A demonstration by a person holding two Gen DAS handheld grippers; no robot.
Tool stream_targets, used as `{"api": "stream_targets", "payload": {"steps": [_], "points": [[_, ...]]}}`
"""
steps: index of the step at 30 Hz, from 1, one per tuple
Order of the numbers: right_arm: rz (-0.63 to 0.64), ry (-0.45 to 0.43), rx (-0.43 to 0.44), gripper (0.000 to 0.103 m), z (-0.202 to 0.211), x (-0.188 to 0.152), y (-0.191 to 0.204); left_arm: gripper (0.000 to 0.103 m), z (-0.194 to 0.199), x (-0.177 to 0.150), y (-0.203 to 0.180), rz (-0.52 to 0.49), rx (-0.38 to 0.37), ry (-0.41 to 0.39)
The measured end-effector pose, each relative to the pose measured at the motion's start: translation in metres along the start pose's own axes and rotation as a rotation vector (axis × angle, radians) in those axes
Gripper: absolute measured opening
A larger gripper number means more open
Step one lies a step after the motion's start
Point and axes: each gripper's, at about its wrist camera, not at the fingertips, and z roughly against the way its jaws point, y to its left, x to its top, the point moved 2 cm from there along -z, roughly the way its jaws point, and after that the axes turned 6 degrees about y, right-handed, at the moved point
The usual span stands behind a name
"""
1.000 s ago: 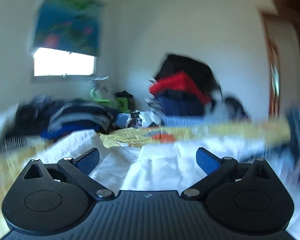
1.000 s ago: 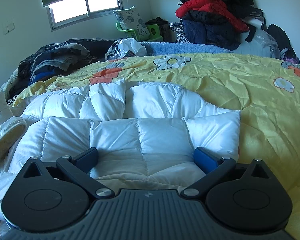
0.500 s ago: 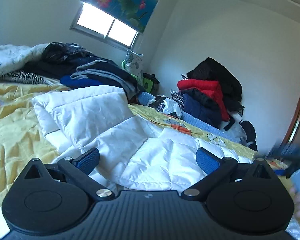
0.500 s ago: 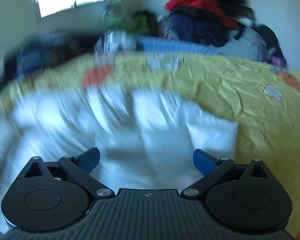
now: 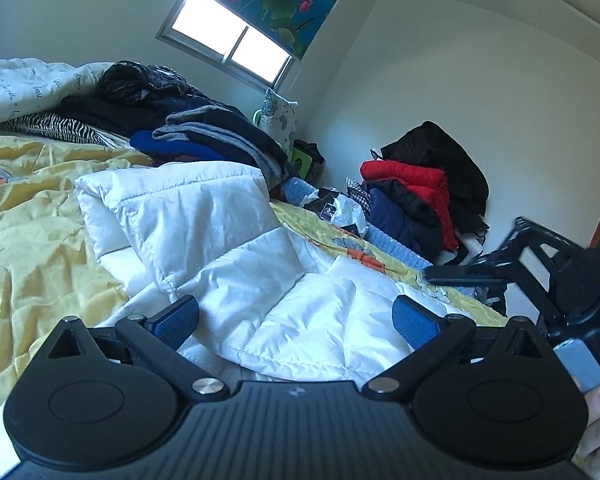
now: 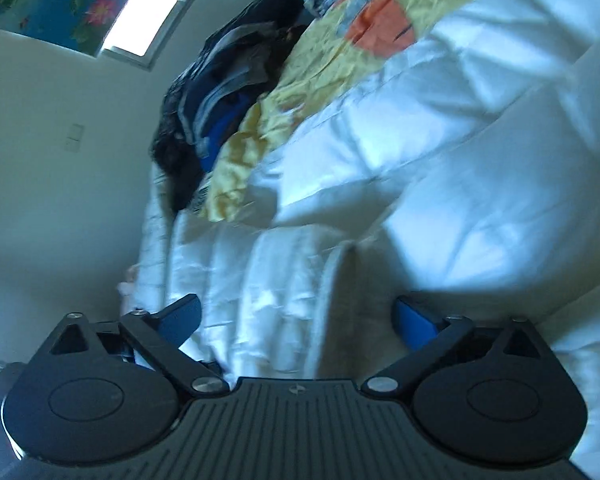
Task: Fold small clothes
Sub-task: 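Grasp the jacket edge with the right tool and fold it toward the left tool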
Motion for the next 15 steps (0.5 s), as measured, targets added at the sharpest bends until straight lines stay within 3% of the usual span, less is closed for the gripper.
{"api": "stream_targets", "payload": {"steps": [2,4,6,8,15], "points": [[0.023,0.036,-0.016,0.072,-0.009,-0.002,0.008,0.103,0.000,0.000,-0.001,-0.001,-0.002,0.003],[0.050,0.062,-0.051,0.066,-0.016,-0.005,0.014,0.103,0.000,0.000,-0.002,-0.002,-0.004,0.004],[0.061,0.045,-0.049,0.055,-0.018,-0.006,0.016,0.103,0.001,-0.001,-0.004,-0.004,-0.006,0.004],[0.090,0.011,-0.037,0.018,-0.016,-0.008,0.021,0.103,0.001,-0.002,-0.005,-0.008,-0.006,0.005],[0.262,-0.060,-0.057,0.017,-0.001,0.000,0.059,0.103,0.000,-0.003,-0.009,-0.008,-0.011,0.008]]}}
